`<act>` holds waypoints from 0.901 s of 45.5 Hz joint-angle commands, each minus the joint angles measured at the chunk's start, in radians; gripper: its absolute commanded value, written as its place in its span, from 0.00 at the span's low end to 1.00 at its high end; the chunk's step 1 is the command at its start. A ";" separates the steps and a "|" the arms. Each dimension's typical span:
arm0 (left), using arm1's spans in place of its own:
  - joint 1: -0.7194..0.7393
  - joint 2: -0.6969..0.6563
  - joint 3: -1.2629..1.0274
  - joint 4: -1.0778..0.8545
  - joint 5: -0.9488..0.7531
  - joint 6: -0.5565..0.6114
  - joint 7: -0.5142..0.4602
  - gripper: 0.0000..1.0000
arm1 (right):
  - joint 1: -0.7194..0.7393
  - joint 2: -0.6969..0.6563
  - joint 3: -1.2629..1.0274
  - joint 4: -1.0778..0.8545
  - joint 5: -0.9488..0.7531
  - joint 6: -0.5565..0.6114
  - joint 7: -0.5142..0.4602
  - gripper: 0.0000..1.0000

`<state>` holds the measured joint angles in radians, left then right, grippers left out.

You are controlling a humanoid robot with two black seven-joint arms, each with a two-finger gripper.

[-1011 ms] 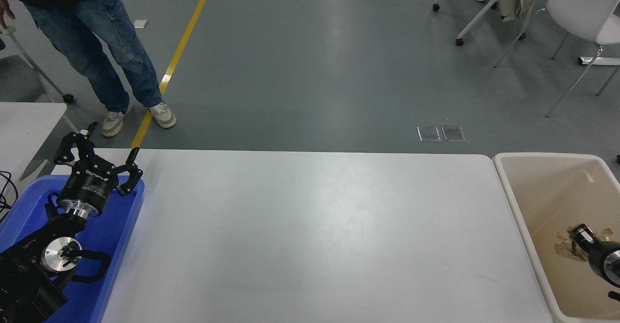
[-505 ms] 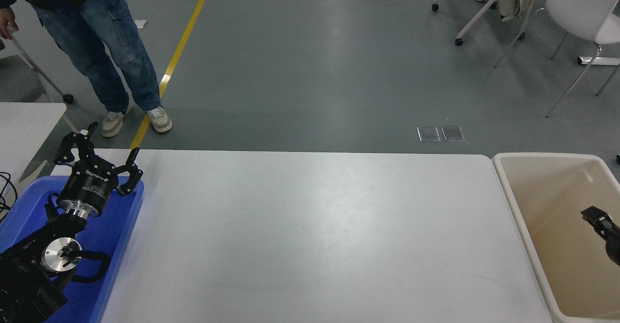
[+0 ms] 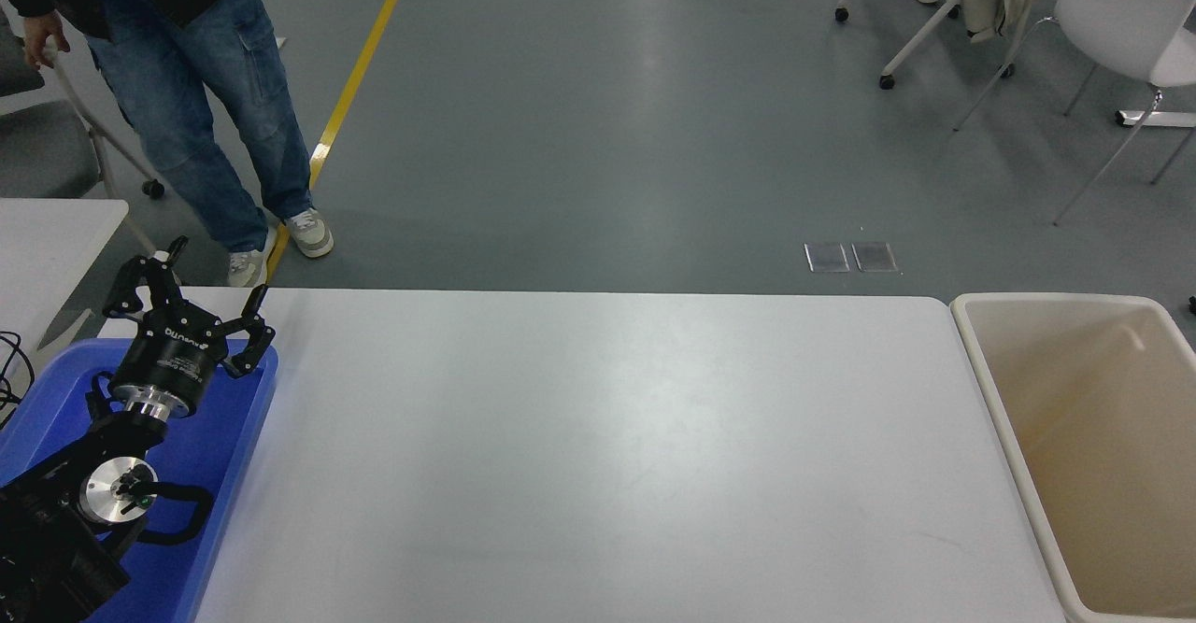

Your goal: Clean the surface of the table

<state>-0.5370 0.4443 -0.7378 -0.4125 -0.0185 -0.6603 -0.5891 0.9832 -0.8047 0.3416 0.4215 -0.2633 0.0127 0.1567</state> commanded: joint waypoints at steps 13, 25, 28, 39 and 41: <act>0.000 -0.001 0.000 0.000 0.000 -0.001 0.000 1.00 | 0.054 0.073 0.382 0.244 0.314 -0.145 0.004 0.98; 0.000 0.001 0.000 0.000 0.000 -0.001 0.000 1.00 | 0.026 0.148 0.418 0.332 0.292 -0.134 0.011 0.98; 0.000 -0.001 0.000 0.000 0.000 0.001 0.000 1.00 | -0.003 0.166 0.421 0.359 0.289 -0.131 0.014 0.98; 0.000 -0.001 0.000 0.000 0.000 0.001 0.000 1.00 | -0.130 0.243 0.462 0.427 0.250 -0.103 0.096 0.98; 0.000 0.001 0.000 0.000 0.000 0.001 0.000 1.00 | -0.156 0.257 0.474 0.439 0.236 -0.103 0.110 0.98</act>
<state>-0.5369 0.4443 -0.7378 -0.4125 -0.0184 -0.6600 -0.5891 0.9341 -0.6223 0.7634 0.7943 0.0131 -0.1016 0.2023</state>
